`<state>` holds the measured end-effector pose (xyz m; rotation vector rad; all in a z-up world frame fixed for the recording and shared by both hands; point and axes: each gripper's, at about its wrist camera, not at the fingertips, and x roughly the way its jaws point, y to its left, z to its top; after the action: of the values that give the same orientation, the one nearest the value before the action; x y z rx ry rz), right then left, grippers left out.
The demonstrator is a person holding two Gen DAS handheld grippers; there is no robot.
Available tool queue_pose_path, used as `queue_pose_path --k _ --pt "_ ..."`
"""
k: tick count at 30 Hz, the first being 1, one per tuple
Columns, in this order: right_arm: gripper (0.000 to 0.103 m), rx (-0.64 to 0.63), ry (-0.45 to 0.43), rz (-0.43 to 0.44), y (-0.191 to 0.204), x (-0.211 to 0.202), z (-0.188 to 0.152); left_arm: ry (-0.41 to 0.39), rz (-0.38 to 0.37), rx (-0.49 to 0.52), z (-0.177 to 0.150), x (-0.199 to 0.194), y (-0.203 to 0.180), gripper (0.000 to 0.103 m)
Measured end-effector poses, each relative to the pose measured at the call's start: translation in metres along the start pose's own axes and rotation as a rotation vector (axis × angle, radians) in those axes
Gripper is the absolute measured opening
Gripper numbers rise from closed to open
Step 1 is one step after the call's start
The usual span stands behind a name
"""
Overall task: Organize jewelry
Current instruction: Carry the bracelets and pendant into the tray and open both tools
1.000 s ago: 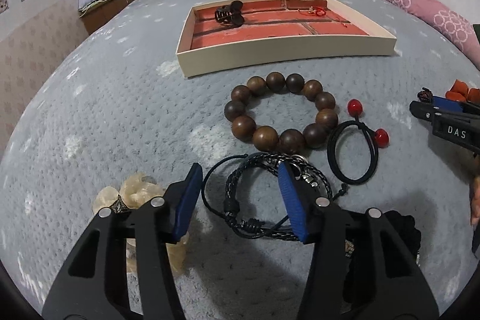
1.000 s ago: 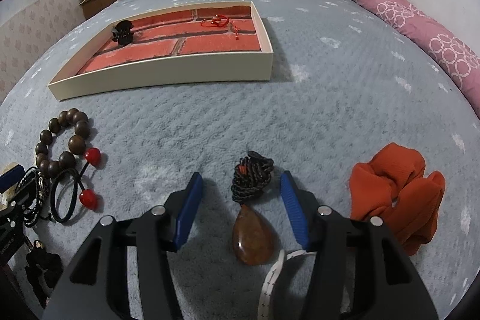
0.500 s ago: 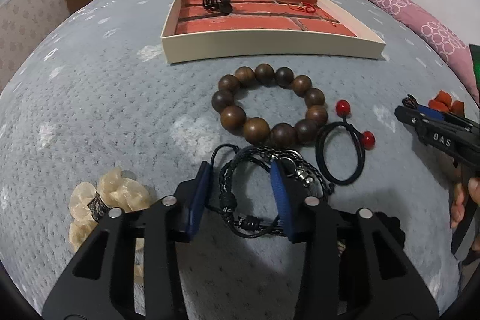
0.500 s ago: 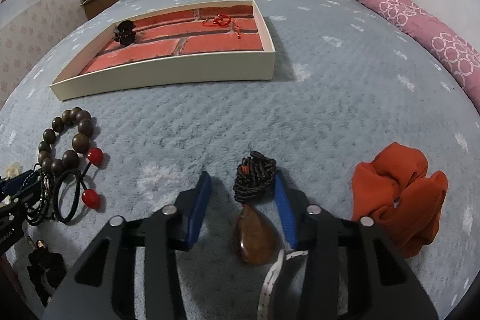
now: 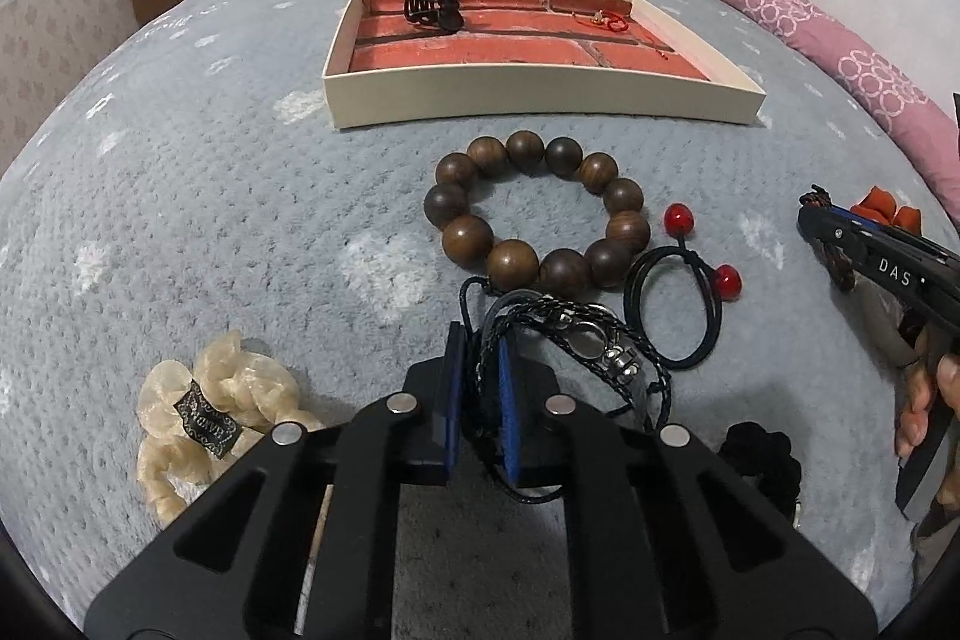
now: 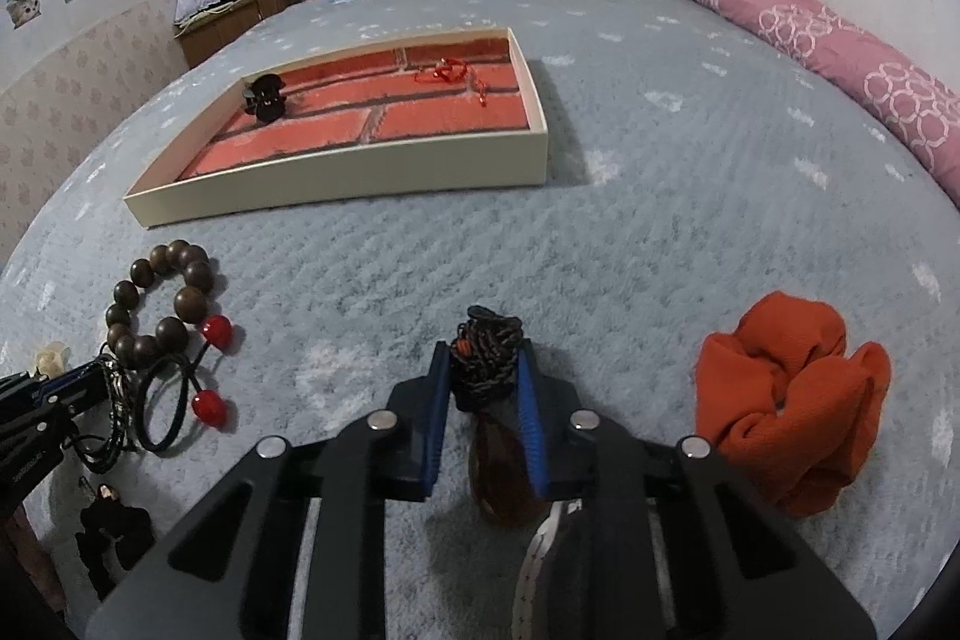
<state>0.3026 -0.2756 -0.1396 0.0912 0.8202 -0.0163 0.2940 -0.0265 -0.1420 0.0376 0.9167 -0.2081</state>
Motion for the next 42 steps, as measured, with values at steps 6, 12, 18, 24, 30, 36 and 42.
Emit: queue_pose_path --k 6,12,18,24,30,36,42 --pt "0.022 -0.038 -0.024 -0.01 0.007 -0.006 -0.001 -0.02 0.004 -0.008 0.0 -0.006 0.001 0.009" --pt "0.022 -0.025 -0.039 -0.002 0.005 -0.013 0.004 -0.063 0.005 0.012 0.006 -0.022 -0.007 0.009" --pt "0.022 -0.028 -0.08 0.014 0.008 -0.028 0.018 -0.116 0.004 0.046 0.023 -0.04 -0.016 0.009" --pt "0.022 -0.024 -0.091 0.032 0.011 -0.031 0.044 -0.176 -0.006 0.043 0.058 -0.06 -0.014 0.009" --pt "0.022 -0.008 -0.11 0.047 0.009 -0.023 0.089 -0.2 0.043 0.053 0.111 -0.054 -0.014 0.009" --pt "0.022 -0.051 -0.098 0.001 0.014 0.004 0.139 -0.191 0.078 0.053 0.169 -0.019 -0.006 0.009" --pt "0.022 -0.061 -0.056 -0.017 0.018 0.046 0.174 -0.089 0.093 0.009 0.204 0.045 0.016 0.009"
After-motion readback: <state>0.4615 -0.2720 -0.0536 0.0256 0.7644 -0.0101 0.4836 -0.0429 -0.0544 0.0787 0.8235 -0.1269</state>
